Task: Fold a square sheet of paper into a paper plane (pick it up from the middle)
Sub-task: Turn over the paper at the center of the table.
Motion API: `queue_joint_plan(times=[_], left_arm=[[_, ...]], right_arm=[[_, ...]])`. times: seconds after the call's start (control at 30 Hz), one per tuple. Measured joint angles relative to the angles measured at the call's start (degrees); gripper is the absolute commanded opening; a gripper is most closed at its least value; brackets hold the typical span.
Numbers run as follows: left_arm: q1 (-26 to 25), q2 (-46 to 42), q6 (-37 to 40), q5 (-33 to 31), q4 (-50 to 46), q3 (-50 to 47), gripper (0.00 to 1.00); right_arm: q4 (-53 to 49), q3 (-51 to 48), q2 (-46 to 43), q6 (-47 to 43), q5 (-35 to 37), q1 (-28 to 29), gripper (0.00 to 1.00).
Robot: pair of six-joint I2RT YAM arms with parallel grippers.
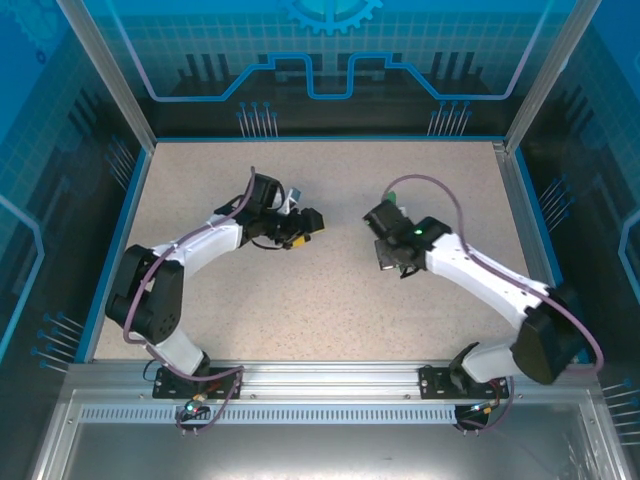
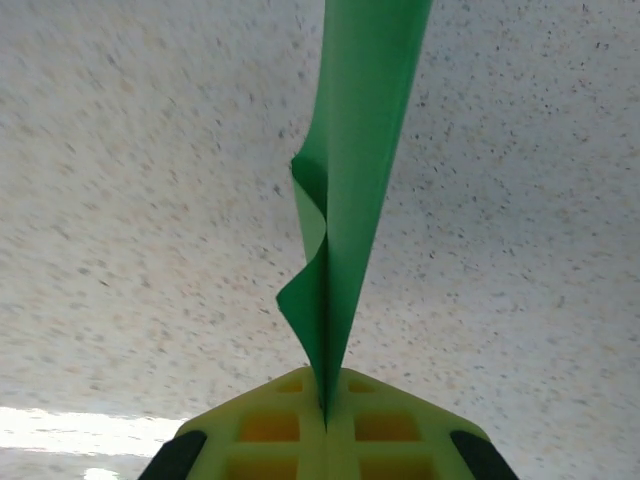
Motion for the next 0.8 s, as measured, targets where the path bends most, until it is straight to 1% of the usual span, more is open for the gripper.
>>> queue_joint_plan(times=[0.1, 0.17, 0.3, 0.37, 0.5, 0.63, 0.73, 0.8], left_arm=[[2.58, -1.2, 1.09, 0.02, -1.44, -0.02, 0.68], [3.89, -1.95, 1.51, 0.09, -2.21, -0.02, 0.68], [6.1, -3.85, 2.97, 0.26, -4.37, -0.13, 0.71], [7.13, -4.98, 3.89, 0.26, -5.51, -0.2, 0.71], [8.57, -6.62, 5.22, 0.5, -7.26, -0.2, 0.71], [8.72, -6.84, 6.14, 0.7, -8.72, -0.2, 0.71], [8.72, -6.91, 6.84, 0.7, -9.73, -0.24, 0.71], [8.72, -7.04, 7.02, 0.7, -10.21, -0.31, 0.71]], right_arm=[[-5.22, 3.45, 7.91, 1.07, 4.81, 4.09, 0.02], [-7.78, 6.12, 13.4, 1.92, 6.54, 6.49, 0.03], [-9.38, 10.36, 21.18, 2.62, 6.51, 10.34, 0.07], [-9.11, 11.87, 23.39, 2.58, 5.01, 11.63, 0.1], [-6.38, 13.46, 26.1, 2.4, -0.57, 13.14, 0.2], [-2.36, 14.64, 28.76, 2.36, -6.25, 13.88, 0.25], [1.44, 14.51, 28.98, 2.47, -10.54, 14.34, 0.35], [4.37, 14.43, 28.98, 2.71, -13.22, 14.32, 0.39]])
